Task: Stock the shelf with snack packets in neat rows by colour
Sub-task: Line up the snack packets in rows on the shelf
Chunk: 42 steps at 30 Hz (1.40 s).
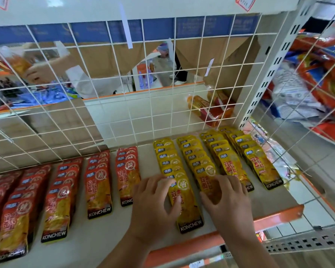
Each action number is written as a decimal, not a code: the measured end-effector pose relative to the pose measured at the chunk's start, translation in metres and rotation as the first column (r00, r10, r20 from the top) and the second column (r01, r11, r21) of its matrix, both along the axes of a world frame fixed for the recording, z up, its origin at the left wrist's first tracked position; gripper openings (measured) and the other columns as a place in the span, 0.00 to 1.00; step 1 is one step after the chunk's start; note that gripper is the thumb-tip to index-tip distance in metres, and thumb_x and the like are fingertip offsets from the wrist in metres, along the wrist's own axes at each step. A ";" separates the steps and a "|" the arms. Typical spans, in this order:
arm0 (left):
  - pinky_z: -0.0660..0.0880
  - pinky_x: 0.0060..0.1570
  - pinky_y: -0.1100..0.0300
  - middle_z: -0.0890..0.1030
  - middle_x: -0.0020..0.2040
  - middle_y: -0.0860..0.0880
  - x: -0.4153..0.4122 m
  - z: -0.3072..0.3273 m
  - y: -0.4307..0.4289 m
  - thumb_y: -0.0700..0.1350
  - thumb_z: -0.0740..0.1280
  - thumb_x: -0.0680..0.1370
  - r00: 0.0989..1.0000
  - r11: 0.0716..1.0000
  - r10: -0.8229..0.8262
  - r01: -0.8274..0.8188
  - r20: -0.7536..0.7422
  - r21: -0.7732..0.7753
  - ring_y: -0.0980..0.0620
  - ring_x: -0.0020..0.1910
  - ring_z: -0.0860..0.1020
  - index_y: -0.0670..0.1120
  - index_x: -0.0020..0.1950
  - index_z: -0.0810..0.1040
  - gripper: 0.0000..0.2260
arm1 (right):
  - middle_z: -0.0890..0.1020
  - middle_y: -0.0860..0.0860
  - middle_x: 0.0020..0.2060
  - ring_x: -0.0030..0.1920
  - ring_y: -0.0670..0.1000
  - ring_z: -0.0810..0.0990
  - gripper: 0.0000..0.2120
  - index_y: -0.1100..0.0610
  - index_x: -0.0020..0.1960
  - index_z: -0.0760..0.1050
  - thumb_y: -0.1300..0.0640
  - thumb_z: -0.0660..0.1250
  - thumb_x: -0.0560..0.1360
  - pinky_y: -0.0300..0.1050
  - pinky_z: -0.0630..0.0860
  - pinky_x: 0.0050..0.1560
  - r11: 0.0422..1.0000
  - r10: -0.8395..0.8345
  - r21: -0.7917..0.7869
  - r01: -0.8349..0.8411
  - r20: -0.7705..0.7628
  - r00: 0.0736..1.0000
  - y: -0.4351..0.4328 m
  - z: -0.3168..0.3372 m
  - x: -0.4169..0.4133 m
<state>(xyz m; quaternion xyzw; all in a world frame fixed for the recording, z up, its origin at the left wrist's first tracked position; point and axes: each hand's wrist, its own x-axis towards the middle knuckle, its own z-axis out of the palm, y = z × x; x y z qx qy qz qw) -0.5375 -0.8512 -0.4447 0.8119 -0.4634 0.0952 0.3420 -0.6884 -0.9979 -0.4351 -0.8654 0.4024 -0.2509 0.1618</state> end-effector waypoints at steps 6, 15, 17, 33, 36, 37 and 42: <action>0.67 0.61 0.51 0.78 0.60 0.53 0.002 0.007 0.002 0.55 0.68 0.75 0.999 0.999 0.027 -0.027 0.026 0.019 0.49 0.61 0.75 0.52 0.61 0.81 0.17 | 0.78 0.50 0.52 0.52 0.51 0.71 0.21 0.55 0.57 0.78 0.52 0.79 0.68 0.50 0.72 0.52 1.000 0.016 0.019 -0.018 0.109 0.994 0.000 0.020 0.004; 0.68 0.63 0.48 0.77 0.65 0.51 0.014 0.044 0.042 0.57 0.67 0.75 0.987 0.987 0.153 -0.155 0.038 0.044 0.46 0.66 0.73 0.55 0.67 0.74 0.21 | 0.77 0.52 0.56 0.58 0.57 0.74 0.19 0.56 0.60 0.76 0.50 0.73 0.72 0.54 0.74 0.58 0.970 0.212 0.071 -0.231 0.216 0.953 0.017 0.064 0.055; 0.68 0.64 0.47 0.77 0.65 0.50 0.023 0.059 0.059 0.57 0.68 0.74 0.976 0.978 0.199 -0.203 0.086 0.044 0.46 0.65 0.74 0.54 0.67 0.75 0.22 | 0.77 0.52 0.55 0.57 0.56 0.75 0.19 0.56 0.60 0.77 0.49 0.72 0.73 0.55 0.75 0.59 0.955 0.266 0.060 -0.290 0.259 0.929 0.029 0.078 0.071; 0.63 0.69 0.54 0.77 0.66 0.52 0.051 0.266 0.334 0.56 0.67 0.75 0.746 0.811 0.585 -0.537 0.318 -0.233 0.47 0.67 0.74 0.50 0.69 0.78 0.24 | 0.73 0.42 0.55 0.59 0.46 0.72 0.17 0.49 0.62 0.74 0.49 0.69 0.75 0.43 0.69 0.61 0.677 0.719 -0.244 -0.694 0.418 0.555 0.267 0.244 0.152; 0.64 0.67 0.54 0.78 0.65 0.50 0.043 0.305 0.407 0.57 0.65 0.77 0.685 0.772 0.636 -0.569 0.356 -0.284 0.48 0.65 0.73 0.50 0.69 0.77 0.23 | 0.73 0.42 0.56 0.60 0.44 0.71 0.18 0.49 0.63 0.74 0.49 0.69 0.75 0.41 0.68 0.60 0.603 0.784 -0.311 -0.735 0.403 0.472 0.332 0.282 0.151; 0.65 0.66 0.53 0.78 0.64 0.49 0.040 0.317 0.432 0.58 0.64 0.77 0.664 0.757 0.653 -0.582 0.365 -0.296 0.48 0.65 0.73 0.49 0.69 0.77 0.23 | 0.73 0.43 0.57 0.59 0.44 0.71 0.19 0.49 0.64 0.73 0.49 0.69 0.75 0.41 0.68 0.59 0.583 0.799 -0.331 -0.742 0.402 0.448 0.353 0.295 0.151; 0.69 0.64 0.51 0.81 0.63 0.47 0.024 0.368 0.543 0.59 0.63 0.77 0.591 0.689 0.721 -0.664 0.361 -0.291 0.46 0.63 0.73 0.49 0.69 0.78 0.24 | 0.77 0.50 0.57 0.57 0.52 0.75 0.19 0.53 0.64 0.75 0.54 0.71 0.75 0.48 0.72 0.56 0.510 0.843 -0.425 -0.748 0.421 0.335 0.448 0.354 0.158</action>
